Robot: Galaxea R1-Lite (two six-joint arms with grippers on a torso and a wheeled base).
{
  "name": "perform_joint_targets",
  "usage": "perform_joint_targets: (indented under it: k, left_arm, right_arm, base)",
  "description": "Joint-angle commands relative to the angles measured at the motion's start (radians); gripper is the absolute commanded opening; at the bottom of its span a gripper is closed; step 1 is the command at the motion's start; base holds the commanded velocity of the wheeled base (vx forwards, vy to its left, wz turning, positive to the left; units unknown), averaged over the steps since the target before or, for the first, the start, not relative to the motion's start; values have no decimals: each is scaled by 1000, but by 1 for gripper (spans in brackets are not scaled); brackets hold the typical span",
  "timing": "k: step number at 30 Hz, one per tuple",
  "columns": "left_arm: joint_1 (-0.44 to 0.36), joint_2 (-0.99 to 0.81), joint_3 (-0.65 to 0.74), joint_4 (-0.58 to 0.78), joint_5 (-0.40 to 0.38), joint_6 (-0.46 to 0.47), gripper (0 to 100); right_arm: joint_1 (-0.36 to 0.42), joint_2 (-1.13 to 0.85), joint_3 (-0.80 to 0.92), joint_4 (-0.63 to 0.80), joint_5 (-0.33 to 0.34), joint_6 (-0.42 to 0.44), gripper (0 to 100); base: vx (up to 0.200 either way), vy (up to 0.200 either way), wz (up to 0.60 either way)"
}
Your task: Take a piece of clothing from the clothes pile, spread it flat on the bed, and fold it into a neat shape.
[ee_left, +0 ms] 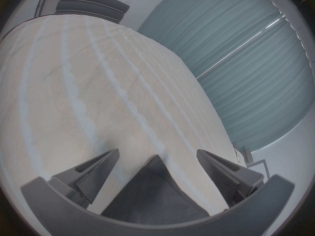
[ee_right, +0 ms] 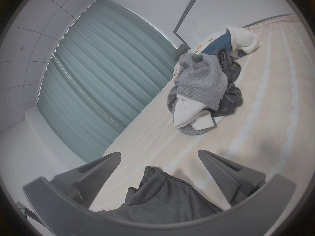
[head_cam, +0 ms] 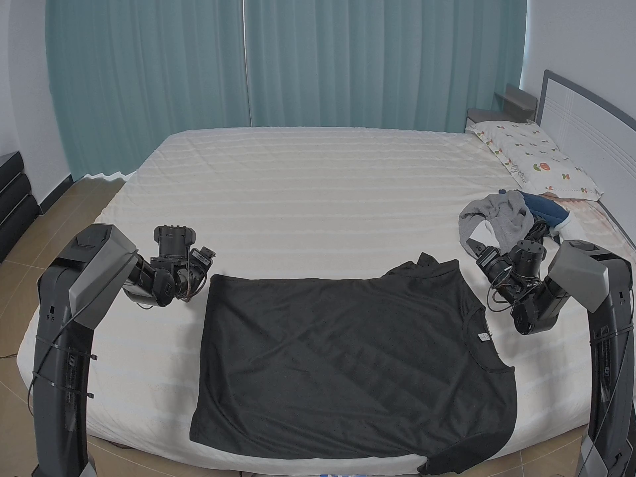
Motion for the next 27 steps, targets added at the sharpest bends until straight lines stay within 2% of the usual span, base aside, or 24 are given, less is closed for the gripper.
perform_joint_targets:
  k: [1, 5, 10, 13, 14, 16, 17, 20, 24, 27]
  left_arm:
    - [-15, -127, 121, -5, -38, -7, 100]
    - [-34, -176, 164, -4, -44, -36, 100]
    - [-58, -196, 218, -7, -38, -53, 100]
    - [-58, -225, 224, -2, -41, -58, 100]
    - [-61, -253, 232, 4, -44, -63, 100]
    - [-66, -261, 230, 4, -44, -63, 100]
    - [-80, -276, 225, 6, -41, -61, 100]
    - [-92, -311, 235, 12, -41, -58, 100]
    - [-98, -386, 340, 41, -45, -61, 100]
    - [-100, -402, 460, 21, -68, -63, 100]
  right_arm:
    - [12, -84, 53, 2, -8, 0, 100]
    - [44, -136, 85, 22, -13, -29, 100]
    - [36, -233, 154, 110, -13, -41, 100]
    - [33, -256, 214, 105, -16, -40, 100]
    - [33, -289, 295, 90, -15, -37, 100]
    - [35, -303, 333, 75, -13, -35, 100]
    - [35, -328, 418, 22, -5, -35, 100]
    - [39, -343, 494, -33, -2, -34, 100]
    - [44, -345, 613, -105, 13, -31, 100]
    - [42, -335, 695, -189, 51, 31, 100]
  base:
    - [0, 0, 0]
    - [-150, 0, 0]
    - [-200, 0, 0]
    - [-200, 0, 0]
    - [-200, 0, 0]
    - [0, 0, 0]
    - [0, 0, 0]
    - [0, 0, 0]
    - [0, 0, 0]
    - [0, 0, 0]
